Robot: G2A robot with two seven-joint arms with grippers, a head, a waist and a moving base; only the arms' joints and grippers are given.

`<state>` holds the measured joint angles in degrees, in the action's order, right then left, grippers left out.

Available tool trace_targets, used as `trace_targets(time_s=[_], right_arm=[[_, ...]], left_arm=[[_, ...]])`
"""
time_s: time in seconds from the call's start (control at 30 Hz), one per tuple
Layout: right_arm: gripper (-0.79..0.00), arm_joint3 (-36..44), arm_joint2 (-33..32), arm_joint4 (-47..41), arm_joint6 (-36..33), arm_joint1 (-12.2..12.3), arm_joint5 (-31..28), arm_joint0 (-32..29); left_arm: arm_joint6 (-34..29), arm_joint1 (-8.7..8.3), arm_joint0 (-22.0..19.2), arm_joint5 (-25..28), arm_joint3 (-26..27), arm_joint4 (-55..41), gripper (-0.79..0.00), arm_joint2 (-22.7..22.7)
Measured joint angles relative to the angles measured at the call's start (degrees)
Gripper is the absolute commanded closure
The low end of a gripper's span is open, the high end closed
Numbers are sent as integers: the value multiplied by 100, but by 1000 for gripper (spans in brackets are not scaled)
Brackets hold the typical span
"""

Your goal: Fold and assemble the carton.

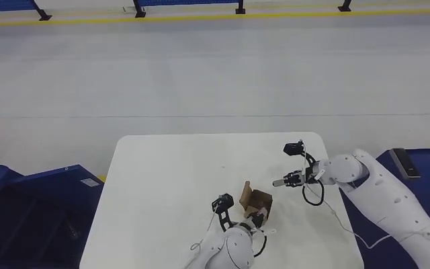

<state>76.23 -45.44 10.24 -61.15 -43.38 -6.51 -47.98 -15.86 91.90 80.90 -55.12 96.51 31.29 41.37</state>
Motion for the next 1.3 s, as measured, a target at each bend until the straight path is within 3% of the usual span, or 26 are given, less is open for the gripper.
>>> trace_targets(time_s=[0.27, 0.53, 0.83, 1.3], right_arm=[[-785, -149, 300, 176, 7, -221, -80, 215], [-785, -92, 462, 262, -141, -334, -398, 215], [-785, 153, 395, 390, -213, -334, -465, 68], [-785, 182, 577, 752, -200, -482, -140, -27]], left_arm=[[139, 96, -58, 22, 20, -332, -785, -11], [131, -126, 246, -269, 544, -88, -785, 222], [-42, -181, 241, -287, 242, 29, -785, 97], [418, 39, -15, -288, -504, 220, -785, -121]])
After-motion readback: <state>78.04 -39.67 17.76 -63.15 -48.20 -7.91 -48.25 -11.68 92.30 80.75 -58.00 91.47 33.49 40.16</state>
